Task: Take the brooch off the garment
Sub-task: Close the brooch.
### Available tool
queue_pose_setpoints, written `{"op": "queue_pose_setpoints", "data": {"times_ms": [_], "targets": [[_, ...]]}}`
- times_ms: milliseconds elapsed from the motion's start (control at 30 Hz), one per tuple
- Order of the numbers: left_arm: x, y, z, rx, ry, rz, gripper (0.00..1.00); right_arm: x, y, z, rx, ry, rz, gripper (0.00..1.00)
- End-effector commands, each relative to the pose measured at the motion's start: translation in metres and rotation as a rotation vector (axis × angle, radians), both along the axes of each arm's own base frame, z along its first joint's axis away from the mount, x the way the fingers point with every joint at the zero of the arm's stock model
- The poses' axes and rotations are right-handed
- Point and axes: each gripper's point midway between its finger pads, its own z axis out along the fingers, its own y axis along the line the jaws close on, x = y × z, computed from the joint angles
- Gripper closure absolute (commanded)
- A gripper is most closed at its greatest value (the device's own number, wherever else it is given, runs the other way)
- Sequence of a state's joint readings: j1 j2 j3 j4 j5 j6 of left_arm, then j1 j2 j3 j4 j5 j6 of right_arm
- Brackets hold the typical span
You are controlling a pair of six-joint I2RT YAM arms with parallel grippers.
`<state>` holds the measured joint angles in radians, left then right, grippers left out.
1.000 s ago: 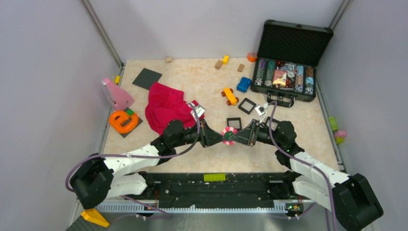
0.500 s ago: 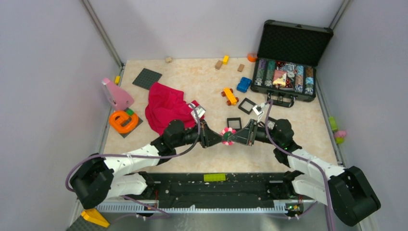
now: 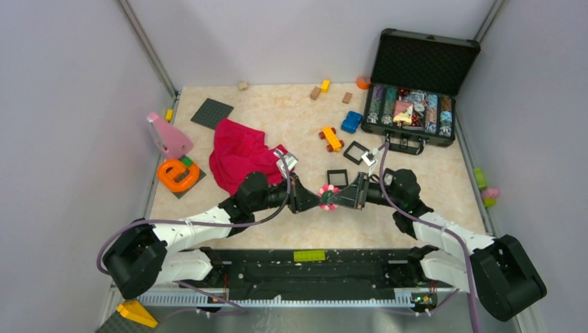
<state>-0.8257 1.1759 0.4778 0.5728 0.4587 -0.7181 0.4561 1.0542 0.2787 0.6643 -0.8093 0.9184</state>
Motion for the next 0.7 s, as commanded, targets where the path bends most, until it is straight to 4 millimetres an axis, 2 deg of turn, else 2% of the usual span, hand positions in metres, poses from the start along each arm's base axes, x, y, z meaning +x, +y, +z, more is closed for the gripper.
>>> {"op": "queue_pose_setpoints", "data": {"times_ms": [0, 567, 667], "targets": [[-0.0231, -0.0119, 0.0671, -0.172, -0.15, -0.152, 1.0, 0.0272, -0.0054, -0.0068, -0.054, -0.014, -0.113, 0.9], [-0.024, -0.0135, 0.073, -0.182, -0.176, -0.165, 1.0, 0.0253, -0.0027, -0.0108, -0.061, -0.003, -0.083, 0.83], [-0.0235, -0.0139, 0.0733, -0.182, -0.177, -0.165, 1.0, 0.0264, -0.0027, -0.013, -0.073, 0.006, -0.085, 0.78]]}}
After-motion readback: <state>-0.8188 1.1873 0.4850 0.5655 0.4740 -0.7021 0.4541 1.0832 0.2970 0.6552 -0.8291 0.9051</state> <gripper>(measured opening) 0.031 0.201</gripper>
